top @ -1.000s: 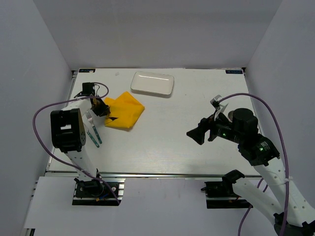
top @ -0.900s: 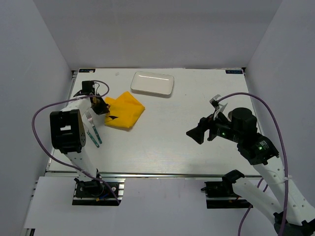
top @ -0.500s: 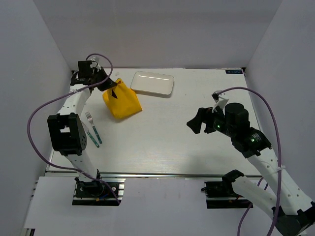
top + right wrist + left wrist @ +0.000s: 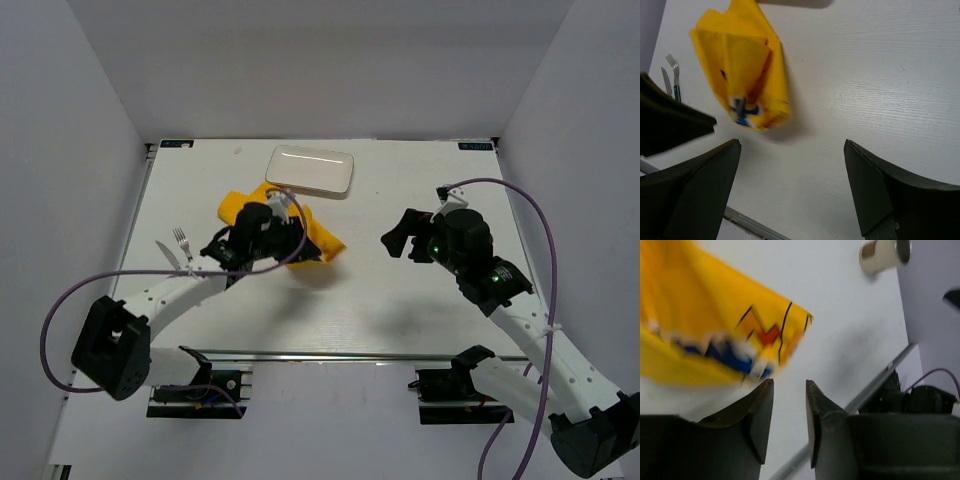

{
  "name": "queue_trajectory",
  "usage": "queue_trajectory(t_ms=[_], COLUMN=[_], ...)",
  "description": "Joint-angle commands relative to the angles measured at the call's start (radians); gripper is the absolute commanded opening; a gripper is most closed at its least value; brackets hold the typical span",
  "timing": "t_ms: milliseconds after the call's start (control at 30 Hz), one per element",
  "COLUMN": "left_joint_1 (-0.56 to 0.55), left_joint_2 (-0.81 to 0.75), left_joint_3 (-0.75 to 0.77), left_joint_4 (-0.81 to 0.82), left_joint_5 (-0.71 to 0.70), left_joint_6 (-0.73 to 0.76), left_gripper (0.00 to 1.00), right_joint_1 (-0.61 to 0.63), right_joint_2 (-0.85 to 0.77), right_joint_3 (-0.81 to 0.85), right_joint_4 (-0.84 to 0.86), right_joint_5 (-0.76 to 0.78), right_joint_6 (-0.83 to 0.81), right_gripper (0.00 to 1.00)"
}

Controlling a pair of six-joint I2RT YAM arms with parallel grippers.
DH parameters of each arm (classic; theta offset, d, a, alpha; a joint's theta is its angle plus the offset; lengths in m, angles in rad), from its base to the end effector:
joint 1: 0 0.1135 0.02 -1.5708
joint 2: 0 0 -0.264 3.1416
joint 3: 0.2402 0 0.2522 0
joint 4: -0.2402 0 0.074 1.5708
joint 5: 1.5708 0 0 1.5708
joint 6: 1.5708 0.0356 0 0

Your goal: Set the dinner table for one person

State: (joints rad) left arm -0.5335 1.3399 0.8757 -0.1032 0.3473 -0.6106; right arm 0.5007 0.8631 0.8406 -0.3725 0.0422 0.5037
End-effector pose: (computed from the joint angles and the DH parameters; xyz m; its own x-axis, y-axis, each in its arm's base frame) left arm 0.2488 -0.1610 0.2567 -0.7950 -0.1566 -0.5860 0.3290 0.7004 -0.6334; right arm 0.1724 0.0927 0.3264 -0.5106 0.2703 -0.8162 -0.2272 0.8731 0.4313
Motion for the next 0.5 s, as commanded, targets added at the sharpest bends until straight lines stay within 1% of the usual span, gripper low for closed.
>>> queue_trajectory(t_ms=[0, 33, 100, 133, 167, 200, 233, 267, 300, 333, 367, 467], left_joint_1=[-0.110, -0.167, -0.203, -0.229, -0.229, -0.243, -0.243, -0.243, -0.243, -0.243, -0.243, -0.233], left_joint_2=[-0.134, -0.154, -0.229, -0.255, -0.286, -0.341, -0.364, -0.387, -0.396, -0.398, -0.389, -0.289], left_joint_3=[-0.159, -0.185, -0.231, -0.236, -0.236, -0.227, -0.215, -0.199, -0.179, -0.126, -0.101, -0.017], left_joint_4=[0.094, 0.096, 0.054, 0.009, -0.015, -0.041, -0.125, -0.177, -0.229, -0.324, -0.351, -0.409], left_joint_5=[-0.128, -0.163, -0.198, -0.241, -0.266, -0.290, -0.397, -0.459, -0.508, -0.565, -0.644, -0.677], left_joint_6=[-0.064, -0.069, -0.078, -0.077, -0.074, -0.078, -0.084, -0.130, -0.150, -0.172, -0.199, -0.212], left_gripper=[0.45, 0.48, 0.52, 0.53, 0.56, 0.71, 0.89, 0.98, 0.98, 0.98, 0.98, 0.98], right_joint_1=[-0.008, -0.011, -0.016, -0.017, -0.017, -0.017, -0.019, -0.019, -0.014, -0.016, -0.017, -0.019], right_joint_2=[-0.022, -0.021, -0.012, 0.005, 0.016, 0.030, 0.069, 0.097, 0.126, 0.192, 0.227, 0.348], right_joint_3=[-0.026, -0.044, -0.070, -0.092, -0.104, -0.115, -0.123, -0.123, -0.120, -0.112, -0.095, -0.069], right_joint_4=[0.066, 0.070, 0.114, 0.128, 0.148, 0.193, 0.213, 0.230, 0.248, 0.270, 0.283, 0.360], right_joint_5=[0.048, 0.048, 0.015, 0.004, -0.010, -0.066, -0.089, -0.108, -0.138, -0.145, -0.146, -0.171], right_joint_6=[-0.002, -0.004, -0.011, -0.013, -0.019, -0.027, -0.034, -0.043, -0.057, -0.059, -0.060, -0.054], right_gripper=[0.89, 0.89, 0.89, 0.89, 0.89, 0.89, 0.89, 0.89, 0.89, 0.89, 0.89, 0.89])
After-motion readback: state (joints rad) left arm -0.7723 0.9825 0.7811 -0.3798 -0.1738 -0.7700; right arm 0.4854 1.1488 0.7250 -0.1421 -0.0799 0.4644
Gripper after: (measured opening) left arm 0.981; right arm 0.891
